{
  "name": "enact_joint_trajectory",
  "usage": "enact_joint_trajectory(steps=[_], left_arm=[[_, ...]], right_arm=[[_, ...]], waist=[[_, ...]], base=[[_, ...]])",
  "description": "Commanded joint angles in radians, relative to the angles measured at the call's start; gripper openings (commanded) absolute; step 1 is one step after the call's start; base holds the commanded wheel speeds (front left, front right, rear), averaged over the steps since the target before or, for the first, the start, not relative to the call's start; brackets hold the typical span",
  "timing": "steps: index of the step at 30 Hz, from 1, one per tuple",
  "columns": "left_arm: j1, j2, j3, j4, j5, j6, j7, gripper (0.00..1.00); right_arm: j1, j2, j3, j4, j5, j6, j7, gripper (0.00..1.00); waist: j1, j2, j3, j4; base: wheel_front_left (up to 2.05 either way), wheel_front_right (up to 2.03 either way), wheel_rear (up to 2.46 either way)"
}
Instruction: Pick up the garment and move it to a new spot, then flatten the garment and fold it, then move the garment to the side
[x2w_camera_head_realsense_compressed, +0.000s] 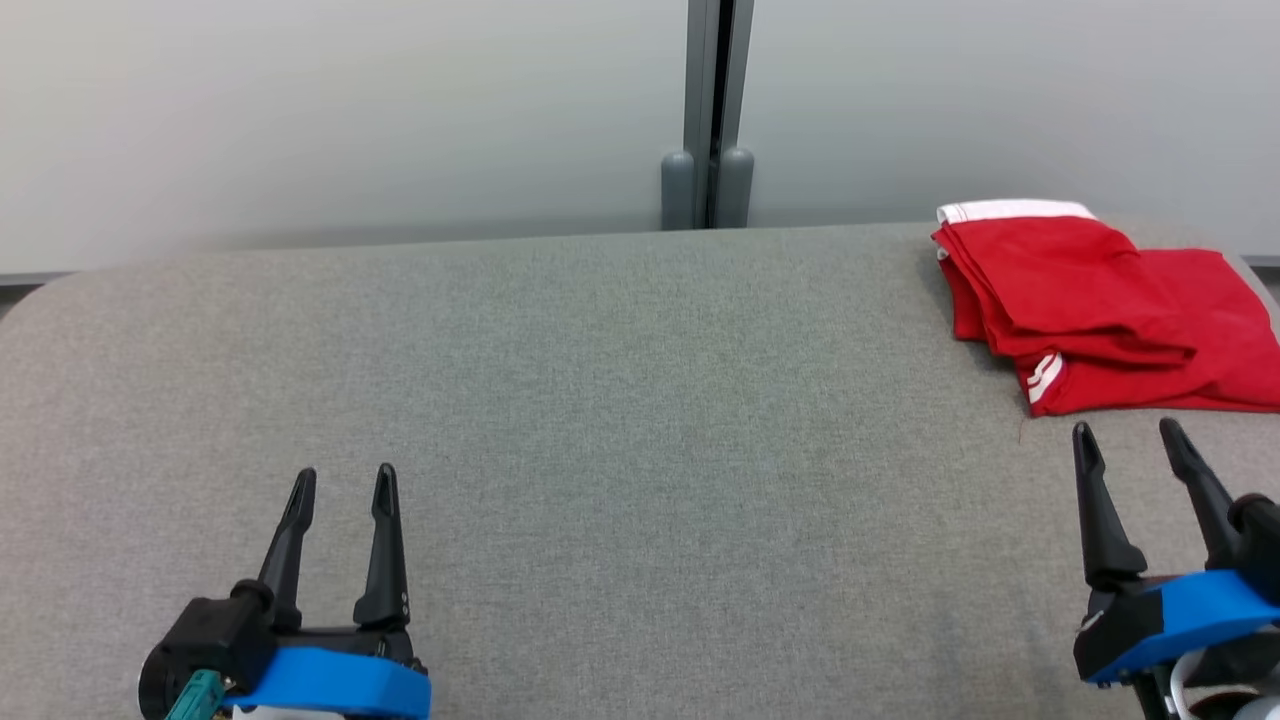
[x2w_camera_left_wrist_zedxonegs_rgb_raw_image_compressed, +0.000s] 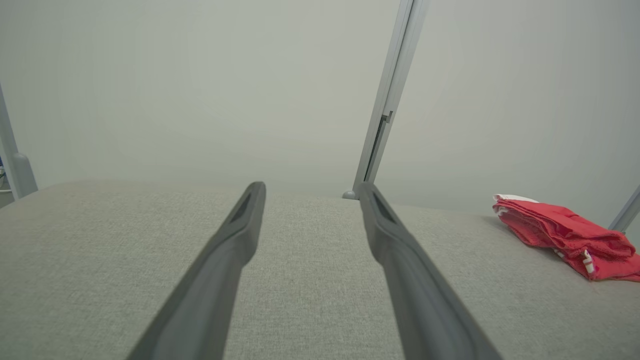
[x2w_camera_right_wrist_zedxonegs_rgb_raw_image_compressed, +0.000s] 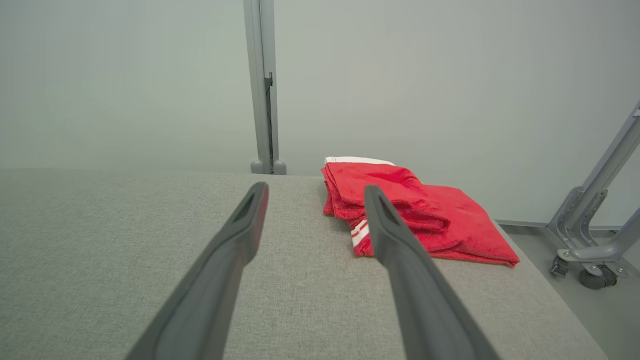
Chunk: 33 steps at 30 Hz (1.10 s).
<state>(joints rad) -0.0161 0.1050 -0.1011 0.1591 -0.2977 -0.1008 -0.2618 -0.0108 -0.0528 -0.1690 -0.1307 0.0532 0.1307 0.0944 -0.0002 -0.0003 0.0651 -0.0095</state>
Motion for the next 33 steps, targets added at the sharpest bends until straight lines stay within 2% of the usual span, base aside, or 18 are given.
enact_joint_trajectory(steps=[1,11,33], left_arm=[[0.018,-0.001,0.01,0.009,0.004,0.0,-0.004,1.0],[0.096,-0.007,0.006,0.059,0.025,-0.012,-0.004,1.0],[0.113,-0.018,0.006,0.077,0.041,-0.024,-0.004,1.0]], right_arm=[[0.025,0.003,-0.005,0.011,0.025,0.0,-0.001,1.0],[0.09,0.002,-0.02,0.122,0.097,0.0,-0.053,1.0],[0.083,0.002,0.022,0.236,0.097,0.0,-0.134,1.0]], waist=[[0.0002,0.0003,-0.018,-0.003],[0.0002,0.0003,-0.09,0.024],[0.0002,0.0003,-0.103,0.032]], base=[[0.0,0.0,0.0],[0.0,0.0,0.0],[0.0,0.0,0.0]])
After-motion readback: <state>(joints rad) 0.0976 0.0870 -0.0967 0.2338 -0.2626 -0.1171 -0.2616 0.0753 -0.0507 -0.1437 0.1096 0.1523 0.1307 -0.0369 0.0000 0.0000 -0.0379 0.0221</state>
